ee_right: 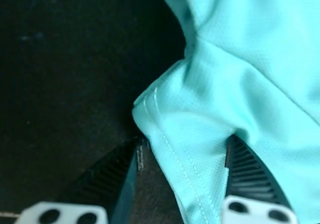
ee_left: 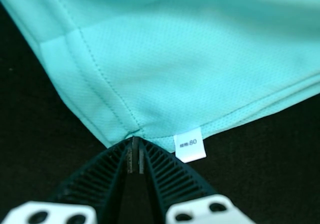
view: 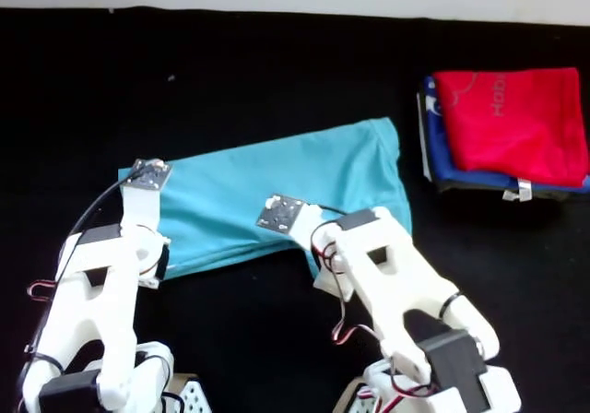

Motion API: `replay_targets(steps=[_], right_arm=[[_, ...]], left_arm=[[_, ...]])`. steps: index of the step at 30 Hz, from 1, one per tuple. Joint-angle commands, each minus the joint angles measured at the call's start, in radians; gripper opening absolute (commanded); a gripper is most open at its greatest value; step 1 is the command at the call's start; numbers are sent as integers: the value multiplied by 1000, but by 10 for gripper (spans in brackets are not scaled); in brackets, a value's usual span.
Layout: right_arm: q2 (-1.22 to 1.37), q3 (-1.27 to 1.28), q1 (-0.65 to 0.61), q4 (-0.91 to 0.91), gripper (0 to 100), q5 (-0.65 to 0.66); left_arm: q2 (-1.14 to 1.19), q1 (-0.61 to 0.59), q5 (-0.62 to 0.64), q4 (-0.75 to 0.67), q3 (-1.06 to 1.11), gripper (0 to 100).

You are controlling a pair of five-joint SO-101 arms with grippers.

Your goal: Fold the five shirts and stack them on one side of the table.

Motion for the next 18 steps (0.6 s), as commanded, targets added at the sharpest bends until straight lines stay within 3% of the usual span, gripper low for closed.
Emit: replay_targets(steps=[1,5,9,11,18], right_arm=[[65,-44,15,10,245,11],[68,-67,28,22,219,14],[68,-68,67,8,0,17],[62,-73,99,8,45,17],[62,-295,206,70,5,18]], left_arm=[[1,-22,-2,-54,8,9],[1,-22,-2,-54,8,9],[1,-22,-2,-54,8,9],[1,-22,-2,-54,8,9],[1,-22,-2,-54,8,9]])
